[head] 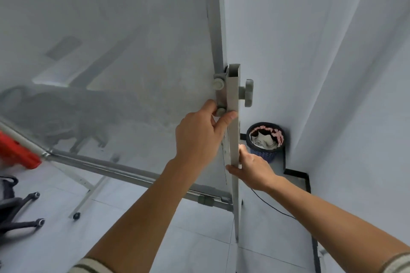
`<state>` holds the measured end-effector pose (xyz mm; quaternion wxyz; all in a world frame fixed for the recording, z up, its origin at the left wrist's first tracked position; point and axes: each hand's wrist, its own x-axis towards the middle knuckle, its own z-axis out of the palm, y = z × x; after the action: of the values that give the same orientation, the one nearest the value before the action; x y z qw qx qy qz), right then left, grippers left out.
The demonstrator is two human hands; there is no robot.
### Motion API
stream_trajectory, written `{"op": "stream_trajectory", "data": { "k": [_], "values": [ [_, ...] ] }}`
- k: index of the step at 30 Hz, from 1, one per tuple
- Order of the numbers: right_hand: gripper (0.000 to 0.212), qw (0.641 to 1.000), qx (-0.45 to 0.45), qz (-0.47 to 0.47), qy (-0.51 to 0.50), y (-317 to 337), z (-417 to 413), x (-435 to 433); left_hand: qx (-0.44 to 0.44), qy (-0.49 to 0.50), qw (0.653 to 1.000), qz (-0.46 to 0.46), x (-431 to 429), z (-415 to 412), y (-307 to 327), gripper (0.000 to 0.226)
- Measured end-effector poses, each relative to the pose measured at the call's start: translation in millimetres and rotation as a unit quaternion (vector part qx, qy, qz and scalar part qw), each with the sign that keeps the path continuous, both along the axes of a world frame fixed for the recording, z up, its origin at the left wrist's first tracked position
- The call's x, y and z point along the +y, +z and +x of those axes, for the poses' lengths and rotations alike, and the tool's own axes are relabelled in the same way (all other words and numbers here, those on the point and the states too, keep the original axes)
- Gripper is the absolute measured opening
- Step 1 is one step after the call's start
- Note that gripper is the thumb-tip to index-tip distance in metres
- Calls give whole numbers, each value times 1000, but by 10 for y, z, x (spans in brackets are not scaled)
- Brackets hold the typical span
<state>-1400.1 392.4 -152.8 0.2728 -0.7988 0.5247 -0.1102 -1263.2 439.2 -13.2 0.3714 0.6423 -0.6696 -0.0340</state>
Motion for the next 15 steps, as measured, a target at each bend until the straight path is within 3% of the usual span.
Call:
{"op": "stream_trajectory", "data": {
  "k": [6, 12, 15],
  "values": [
    [44, 1000, -13, -5, -12, -18, -157, 596, 14, -6, 1000, 2, 548, -184, -12, 35],
    [47, 1000, -21, -12, -19, -25, -282, 1337, 25, -27, 999, 2, 1249, -308, -26, 25],
    [46, 999, -22, -13, -31, -30, -346, 1797, 24, -38, 999, -4, 1653, -347, -48, 35]
  ]
}}
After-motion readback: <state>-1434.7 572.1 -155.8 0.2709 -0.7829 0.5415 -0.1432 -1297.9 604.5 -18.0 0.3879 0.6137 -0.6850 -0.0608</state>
